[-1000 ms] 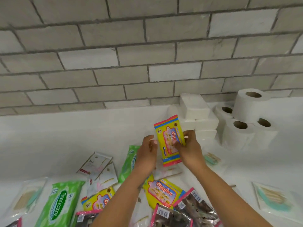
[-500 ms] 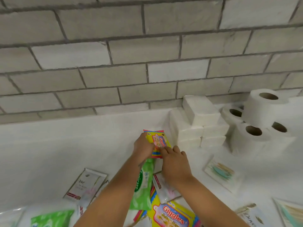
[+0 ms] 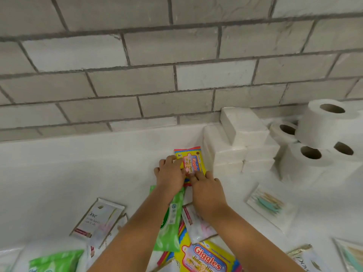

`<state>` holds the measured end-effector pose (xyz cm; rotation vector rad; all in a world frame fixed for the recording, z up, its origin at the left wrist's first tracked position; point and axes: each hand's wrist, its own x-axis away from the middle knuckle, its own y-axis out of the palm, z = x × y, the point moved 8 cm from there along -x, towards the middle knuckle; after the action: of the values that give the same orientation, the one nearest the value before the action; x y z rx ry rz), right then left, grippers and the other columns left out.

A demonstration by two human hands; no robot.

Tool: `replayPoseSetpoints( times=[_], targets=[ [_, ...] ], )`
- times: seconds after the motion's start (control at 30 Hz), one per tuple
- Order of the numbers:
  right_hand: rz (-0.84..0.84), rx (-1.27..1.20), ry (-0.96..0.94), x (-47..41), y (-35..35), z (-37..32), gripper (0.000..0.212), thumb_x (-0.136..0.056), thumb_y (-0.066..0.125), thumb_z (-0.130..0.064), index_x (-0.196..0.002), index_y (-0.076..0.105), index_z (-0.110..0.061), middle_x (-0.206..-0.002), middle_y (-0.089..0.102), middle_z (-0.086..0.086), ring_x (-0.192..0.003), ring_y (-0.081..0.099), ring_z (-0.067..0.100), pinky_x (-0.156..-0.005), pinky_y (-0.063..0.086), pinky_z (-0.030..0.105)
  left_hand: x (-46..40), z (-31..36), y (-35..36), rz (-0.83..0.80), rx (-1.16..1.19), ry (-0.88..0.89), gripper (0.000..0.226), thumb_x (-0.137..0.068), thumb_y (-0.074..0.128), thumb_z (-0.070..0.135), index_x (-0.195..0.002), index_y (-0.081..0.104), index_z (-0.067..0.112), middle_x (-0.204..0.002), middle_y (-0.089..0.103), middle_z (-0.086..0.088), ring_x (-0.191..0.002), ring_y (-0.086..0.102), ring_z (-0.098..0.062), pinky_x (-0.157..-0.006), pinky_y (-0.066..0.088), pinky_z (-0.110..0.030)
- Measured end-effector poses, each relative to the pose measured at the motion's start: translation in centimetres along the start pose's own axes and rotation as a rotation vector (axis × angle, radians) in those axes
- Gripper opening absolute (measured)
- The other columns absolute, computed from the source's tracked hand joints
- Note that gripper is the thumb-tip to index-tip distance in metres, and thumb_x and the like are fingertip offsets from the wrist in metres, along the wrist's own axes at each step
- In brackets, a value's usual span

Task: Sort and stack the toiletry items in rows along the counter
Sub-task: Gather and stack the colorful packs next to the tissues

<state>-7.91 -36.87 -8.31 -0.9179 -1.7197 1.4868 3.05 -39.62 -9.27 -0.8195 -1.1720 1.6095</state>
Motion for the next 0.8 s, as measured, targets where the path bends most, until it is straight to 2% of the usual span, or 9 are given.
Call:
replayPoseSetpoints(
  times=[0.3, 0.4, 0.6, 0.7, 0.8],
  targets=[
    [0.008, -0.001, -0.028, 0.0, 0.1, 0.2, 0.059, -0.092, 0.052, -0.024, -0.144, 0.027, -0.013, -0.146, 0.033, 0.004, -0.126, 0.034, 0.026, -0.097, 0.035, 0.035, 0.3, -0.1, 0.1, 0.030, 0.002, -0.034, 0.045, -0.095, 0.045, 0.039, -0.140, 0.040, 0.032, -0.142, 0.036, 0.001, -0.129, 0.032, -0.022, -0.102, 0.028, -0.040],
    [-0.004, -0.033, -0.037, 0.0, -0.2, 0.4, 0.056, -0.092, 0.045, -0.014, -0.145, 0.027, -0.016, -0.148, 0.033, 0.003, -0.125, 0.034, 0.026, -0.097, 0.035, 0.035, 0.1, -0.4, 0.0, -0.003, 0.032, -0.049, 0.045, -0.094, 0.047, 0.041, -0.138, 0.042, 0.032, -0.140, 0.038, -0.001, -0.129, 0.033, -0.023, -0.102, 0.028, -0.041],
    [-0.014, -0.179, -0.051, 0.5, -1.1, 1.3, 0.069, -0.083, 0.047, 0.004, -0.145, 0.031, -0.023, -0.150, 0.033, -0.003, -0.119, 0.039, 0.024, -0.095, 0.040, 0.033, 0.8, -0.4, -1.3, -0.013, 0.109, -0.059, 0.044, -0.095, 0.045, 0.033, -0.139, 0.042, 0.033, -0.144, 0.038, 0.001, -0.130, 0.034, -0.023, -0.103, 0.028, -0.041],
    [0.057, -0.285, 0.001, 1.6, -2.2, 2.4, 0.062, -0.086, 0.041, 0.005, -0.141, 0.040, -0.025, -0.142, 0.044, -0.005, -0.114, 0.042, 0.022, -0.091, 0.041, 0.032, 2.1, -0.3, -2.6, 0.022, 0.173, -0.047, 0.041, -0.094, 0.048, 0.028, -0.136, 0.046, 0.030, -0.143, 0.039, 0.002, -0.130, 0.035, -0.022, -0.103, 0.028, -0.040],
    [0.086, -0.325, 0.066, 3.4, -3.2, 3.5, 0.049, -0.091, 0.045, -0.008, -0.135, 0.045, -0.028, -0.130, 0.053, -0.005, -0.116, 0.041, 0.019, -0.091, 0.043, 0.032, 4.1, -0.1, -3.4, 0.045, 0.227, -0.025, 0.038, -0.093, 0.051, 0.027, -0.131, 0.051, 0.029, -0.141, 0.040, 0.003, -0.129, 0.036, -0.021, -0.100, 0.027, -0.037]
  ],
)
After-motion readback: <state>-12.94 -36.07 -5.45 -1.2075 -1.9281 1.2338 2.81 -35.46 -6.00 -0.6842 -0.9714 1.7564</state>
